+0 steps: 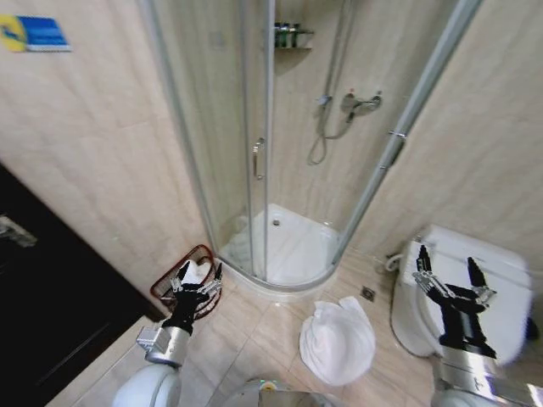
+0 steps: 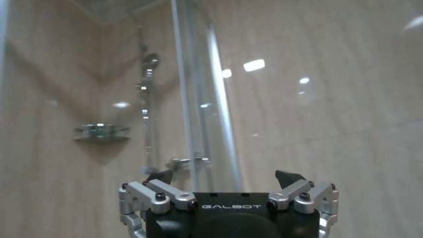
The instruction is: Discard the used towel into the hamper.
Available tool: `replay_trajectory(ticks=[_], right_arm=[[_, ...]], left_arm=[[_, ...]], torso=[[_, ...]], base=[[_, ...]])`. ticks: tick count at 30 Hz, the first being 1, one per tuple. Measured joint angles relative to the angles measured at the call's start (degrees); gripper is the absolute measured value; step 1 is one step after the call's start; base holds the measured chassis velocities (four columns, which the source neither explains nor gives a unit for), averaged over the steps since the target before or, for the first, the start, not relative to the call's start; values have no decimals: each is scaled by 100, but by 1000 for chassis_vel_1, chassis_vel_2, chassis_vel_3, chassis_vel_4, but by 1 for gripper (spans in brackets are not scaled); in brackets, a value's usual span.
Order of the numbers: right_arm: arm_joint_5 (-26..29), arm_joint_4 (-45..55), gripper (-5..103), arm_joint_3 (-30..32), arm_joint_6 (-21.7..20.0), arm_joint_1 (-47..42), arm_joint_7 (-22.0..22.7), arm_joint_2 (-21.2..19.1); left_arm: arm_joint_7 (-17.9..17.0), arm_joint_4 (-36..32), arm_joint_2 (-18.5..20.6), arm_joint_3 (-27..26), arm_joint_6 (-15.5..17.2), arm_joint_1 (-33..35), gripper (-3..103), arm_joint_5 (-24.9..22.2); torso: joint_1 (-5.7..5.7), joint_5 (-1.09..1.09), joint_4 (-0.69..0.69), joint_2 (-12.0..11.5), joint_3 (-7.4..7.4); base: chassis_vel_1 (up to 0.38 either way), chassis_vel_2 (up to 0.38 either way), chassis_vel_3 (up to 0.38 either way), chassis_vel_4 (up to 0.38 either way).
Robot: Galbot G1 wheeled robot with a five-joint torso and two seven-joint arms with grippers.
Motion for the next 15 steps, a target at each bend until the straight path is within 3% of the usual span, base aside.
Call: replay_trajectory(ticks=[6,15], right_arm=[[60,-68,100,-1,-44,21,43,-3],[184,-457,100,-22,-140,73,158,-10]], left_arm=[[0,0,0,0,0,0,100,0],[0,0,0,0,0,0,100,0]], torso=[[0,1,0,0,0],[0,0,2,0,0]], base=[[-92,-99,-87,-96],[0,0,0,0]])
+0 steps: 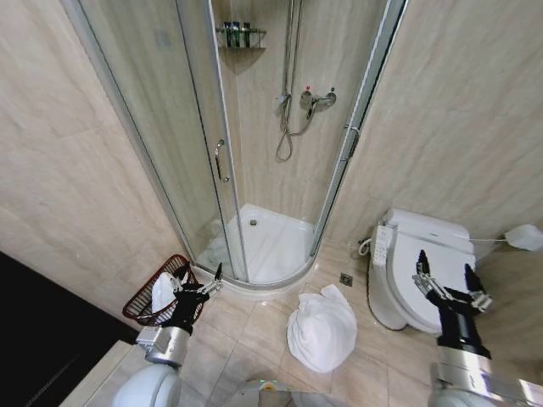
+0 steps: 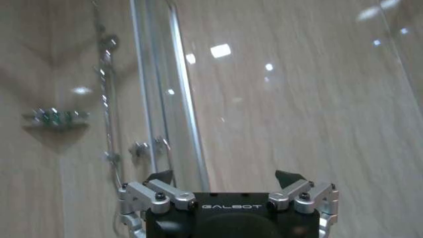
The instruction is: Discard the used towel into the hamper.
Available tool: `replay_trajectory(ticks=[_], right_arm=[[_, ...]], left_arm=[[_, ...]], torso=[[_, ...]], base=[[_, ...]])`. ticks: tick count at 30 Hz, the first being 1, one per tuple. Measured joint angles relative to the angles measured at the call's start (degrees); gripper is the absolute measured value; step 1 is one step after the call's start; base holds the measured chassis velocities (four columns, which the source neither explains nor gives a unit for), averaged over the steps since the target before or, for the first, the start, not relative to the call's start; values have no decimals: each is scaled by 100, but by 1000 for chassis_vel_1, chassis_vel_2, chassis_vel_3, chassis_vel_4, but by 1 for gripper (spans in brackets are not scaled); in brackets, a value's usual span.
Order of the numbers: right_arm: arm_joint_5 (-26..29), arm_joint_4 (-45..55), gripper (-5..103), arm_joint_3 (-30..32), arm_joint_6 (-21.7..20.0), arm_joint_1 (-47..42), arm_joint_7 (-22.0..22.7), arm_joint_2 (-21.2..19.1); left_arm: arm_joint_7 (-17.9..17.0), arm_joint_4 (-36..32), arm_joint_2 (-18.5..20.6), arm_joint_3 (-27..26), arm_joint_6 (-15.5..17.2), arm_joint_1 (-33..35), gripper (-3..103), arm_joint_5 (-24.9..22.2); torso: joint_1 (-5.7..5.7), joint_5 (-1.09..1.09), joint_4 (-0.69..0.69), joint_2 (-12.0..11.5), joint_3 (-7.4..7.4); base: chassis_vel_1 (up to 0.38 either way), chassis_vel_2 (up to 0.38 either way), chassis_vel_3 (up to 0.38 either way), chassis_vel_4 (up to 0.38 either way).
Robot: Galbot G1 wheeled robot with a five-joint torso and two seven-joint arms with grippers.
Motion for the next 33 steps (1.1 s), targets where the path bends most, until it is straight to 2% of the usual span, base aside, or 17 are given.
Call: replay_trajectory(ticks=[7,13,23,33], right_arm=[[224,-824,100,-48,-92,140,144,-63],[558,-1711,100,-224,-335,448,166,-214],[648,-3043,100,-532,-453,963,91,-346],[708,-4647,100,-894,-113,1462,-125,-442]], left_arm=[[0,0,0,0,0,0,100,0],[0,0,0,0,0,0,100,0],[0,0,0,0,0,0,100,0],[0,0,0,0,0,0,100,0]], torso=[[0,1,-1,0,0],[0,2,-1,0,0],[0,0,-1,0,0],[0,1,-1,0,0]], base=[[0,0,0,0],[0,0,0,0],[0,0,0,0],[0,0,0,0]])
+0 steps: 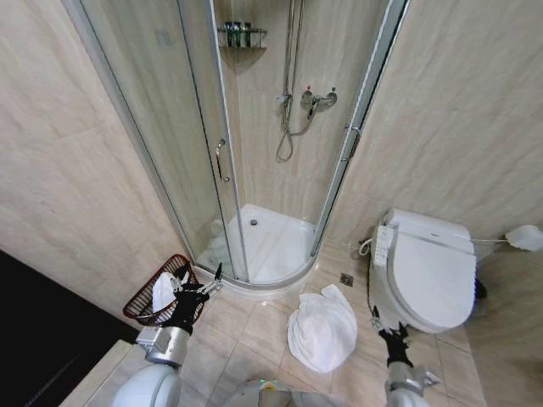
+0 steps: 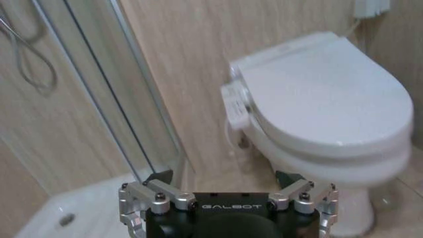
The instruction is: Discard the used towel into the hamper.
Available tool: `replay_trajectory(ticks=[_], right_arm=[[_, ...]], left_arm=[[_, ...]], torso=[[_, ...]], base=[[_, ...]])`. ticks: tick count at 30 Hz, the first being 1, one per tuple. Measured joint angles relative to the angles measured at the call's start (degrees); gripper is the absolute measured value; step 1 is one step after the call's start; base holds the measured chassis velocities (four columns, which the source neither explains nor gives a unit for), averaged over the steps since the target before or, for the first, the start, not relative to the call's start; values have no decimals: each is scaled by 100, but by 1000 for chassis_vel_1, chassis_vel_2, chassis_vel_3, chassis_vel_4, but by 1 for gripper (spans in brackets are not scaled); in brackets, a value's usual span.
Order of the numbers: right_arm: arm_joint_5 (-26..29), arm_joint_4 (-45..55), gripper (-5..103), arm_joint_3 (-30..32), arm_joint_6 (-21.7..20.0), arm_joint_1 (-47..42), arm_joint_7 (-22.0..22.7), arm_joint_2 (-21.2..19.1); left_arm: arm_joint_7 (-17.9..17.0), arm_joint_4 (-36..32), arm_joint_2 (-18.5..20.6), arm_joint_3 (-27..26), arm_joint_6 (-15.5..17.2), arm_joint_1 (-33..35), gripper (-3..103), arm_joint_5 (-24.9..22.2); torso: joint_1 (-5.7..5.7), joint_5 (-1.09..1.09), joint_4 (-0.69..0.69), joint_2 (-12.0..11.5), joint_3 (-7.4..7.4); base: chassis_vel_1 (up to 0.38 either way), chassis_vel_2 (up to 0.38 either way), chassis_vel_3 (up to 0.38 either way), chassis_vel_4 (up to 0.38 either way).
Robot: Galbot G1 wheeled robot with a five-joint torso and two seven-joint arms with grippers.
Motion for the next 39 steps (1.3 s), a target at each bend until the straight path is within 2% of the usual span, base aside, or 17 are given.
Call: replay_trajectory(ticks=[7,14,18,20,23,27,29,30,31,33,35,39], right_arm=[[122,-1159,100,-167,33,416,-122,-151],[29,-1892,100,-327,109,688,-308,-179],[-262,-2502,100,-413,386,880,-343,-185],[-508,-2931,100,-452,692,1023,-296,-199],[-745,-3277,100,-461,940,1131,-256,-210],[-806,-3456,100,-449,1127,1175,-417,-222],[-965,-3625,100,-396,1490,1233,-662,-234],[-965,-3625,100,-396,1490,1233,-662,-234],[-1367,-3818,100,-273,1875,1318,-762,-236],[-1858,-4031,100,-87,2252,1435,-782,-232],[-1901,-4031,100,-89,2265,1432,-731,-236],[-1645,-3792,100,-164,1853,1250,-601,-264]], left_arm=[[0,0,0,0,0,0,100,0],[0,0,0,0,0,0,100,0],[0,0,0,0,0,0,100,0],[0,0,0,0,0,0,100,0],[0,0,0,0,0,0,100,0],[0,0,0,0,0,0,100,0],[0,0,0,0,0,0,100,0],[0,0,0,0,0,0,100,0],[0,0,0,0,0,0,100,0],[0,0,0,0,0,0,100,0],[0,0,0,0,0,0,100,0],[0,0,0,0,0,0,100,0]], torso=[[0,0,0,0,0],[0,0,0,0,0],[0,0,0,0,0],[0,0,0,0,0],[0,0,0,0,0],[0,0,0,0,0],[0,0,0,0,0],[0,0,0,0,0],[0,0,0,0,0],[0,-2,1,0,0],[0,0,1,0,0],[0,-2,0,0,0]], base=[[0,0,0,0],[0,0,0,0],[0,0,0,0],[0,0,0,0],[0,0,0,0],[0,0,0,0],[0,0,0,0],[0,0,0,0],[0,0,0,0],[0,0,0,0],[0,0,0,0],[0,0,0,0]])
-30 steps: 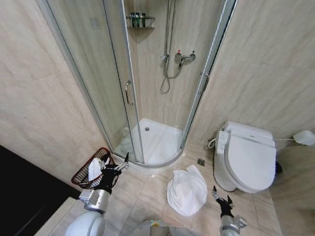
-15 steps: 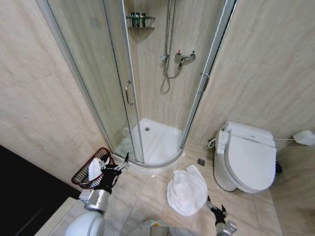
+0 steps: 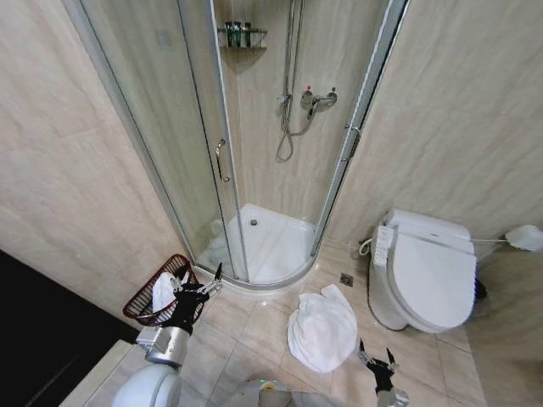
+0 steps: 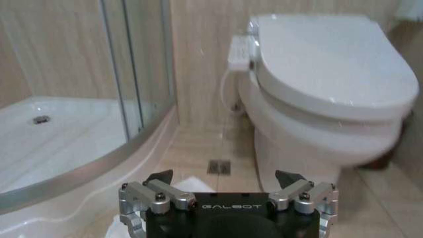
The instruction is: Discard the used towel into the hamper.
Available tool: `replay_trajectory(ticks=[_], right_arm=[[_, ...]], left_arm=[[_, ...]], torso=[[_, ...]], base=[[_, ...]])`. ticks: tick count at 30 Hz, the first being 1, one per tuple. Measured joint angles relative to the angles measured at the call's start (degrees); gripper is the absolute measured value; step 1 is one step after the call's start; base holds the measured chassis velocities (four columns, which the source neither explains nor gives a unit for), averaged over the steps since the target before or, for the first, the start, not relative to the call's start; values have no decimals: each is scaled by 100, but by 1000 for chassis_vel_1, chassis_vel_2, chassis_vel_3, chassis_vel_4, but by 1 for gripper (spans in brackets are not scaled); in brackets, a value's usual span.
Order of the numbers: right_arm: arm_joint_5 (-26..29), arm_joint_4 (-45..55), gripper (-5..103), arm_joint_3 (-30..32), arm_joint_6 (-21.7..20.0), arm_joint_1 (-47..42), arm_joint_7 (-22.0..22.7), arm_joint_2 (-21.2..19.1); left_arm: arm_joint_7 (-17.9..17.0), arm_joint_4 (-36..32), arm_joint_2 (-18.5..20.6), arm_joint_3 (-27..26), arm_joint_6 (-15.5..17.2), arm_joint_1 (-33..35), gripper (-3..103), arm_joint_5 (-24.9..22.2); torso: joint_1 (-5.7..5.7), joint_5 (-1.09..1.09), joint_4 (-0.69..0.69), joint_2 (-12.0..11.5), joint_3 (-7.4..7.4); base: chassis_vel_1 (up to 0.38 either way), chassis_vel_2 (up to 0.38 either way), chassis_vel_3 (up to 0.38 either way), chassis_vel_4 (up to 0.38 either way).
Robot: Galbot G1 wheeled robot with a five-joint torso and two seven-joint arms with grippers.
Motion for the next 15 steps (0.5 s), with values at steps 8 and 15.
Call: replay_trajectory(ticks=[8,15], right_arm=[[680,-135,100,-67,-465,-48,-185,6],[737,-204,100,-44,-382,15,-458,75]], left_arm=[[0,0,0,0,0,0,100,0],[0,0,0,0,0,0,100,0]], torso=[[0,2,0,0,0],[0,3,0,0,0]], base=[[0,0,0,0],[0,0,0,0]])
